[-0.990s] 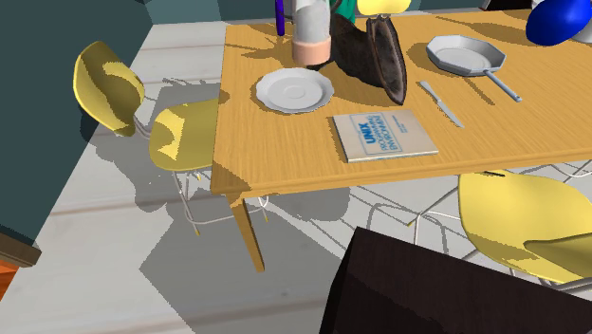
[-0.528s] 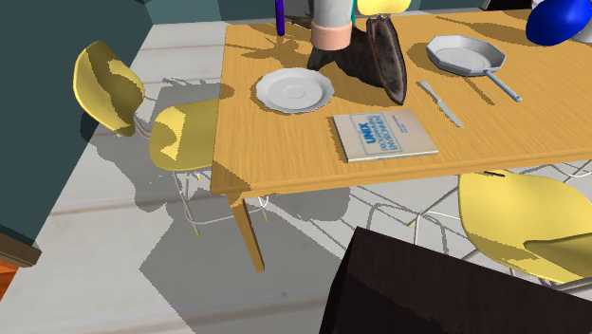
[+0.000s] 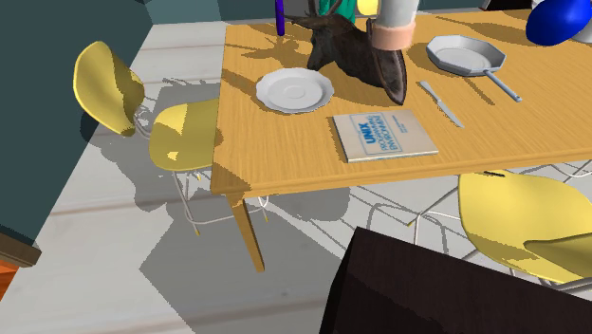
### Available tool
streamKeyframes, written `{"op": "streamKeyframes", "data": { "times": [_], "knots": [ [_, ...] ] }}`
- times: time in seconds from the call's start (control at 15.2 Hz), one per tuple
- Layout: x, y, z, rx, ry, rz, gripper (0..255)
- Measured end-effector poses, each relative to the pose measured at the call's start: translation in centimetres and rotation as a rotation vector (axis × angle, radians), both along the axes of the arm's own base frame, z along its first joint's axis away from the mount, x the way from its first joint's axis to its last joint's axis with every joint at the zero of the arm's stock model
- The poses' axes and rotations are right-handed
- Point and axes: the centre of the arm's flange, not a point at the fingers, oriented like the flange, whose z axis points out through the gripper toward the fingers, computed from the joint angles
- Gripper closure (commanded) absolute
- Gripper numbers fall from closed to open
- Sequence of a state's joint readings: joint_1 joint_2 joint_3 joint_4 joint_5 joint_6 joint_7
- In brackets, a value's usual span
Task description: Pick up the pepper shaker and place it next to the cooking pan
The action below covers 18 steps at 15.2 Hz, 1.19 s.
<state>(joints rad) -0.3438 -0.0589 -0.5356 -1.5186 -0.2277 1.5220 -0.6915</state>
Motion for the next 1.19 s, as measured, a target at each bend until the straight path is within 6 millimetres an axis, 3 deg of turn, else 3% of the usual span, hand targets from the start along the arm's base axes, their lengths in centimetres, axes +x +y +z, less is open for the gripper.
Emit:
{"op": "streamKeyframes", "data": {
  "times": [1.19],
  "knots": [
    [-21.0, -11.0, 0.3, 0.001, 0.000, -0.001, 255]
  ]
}}
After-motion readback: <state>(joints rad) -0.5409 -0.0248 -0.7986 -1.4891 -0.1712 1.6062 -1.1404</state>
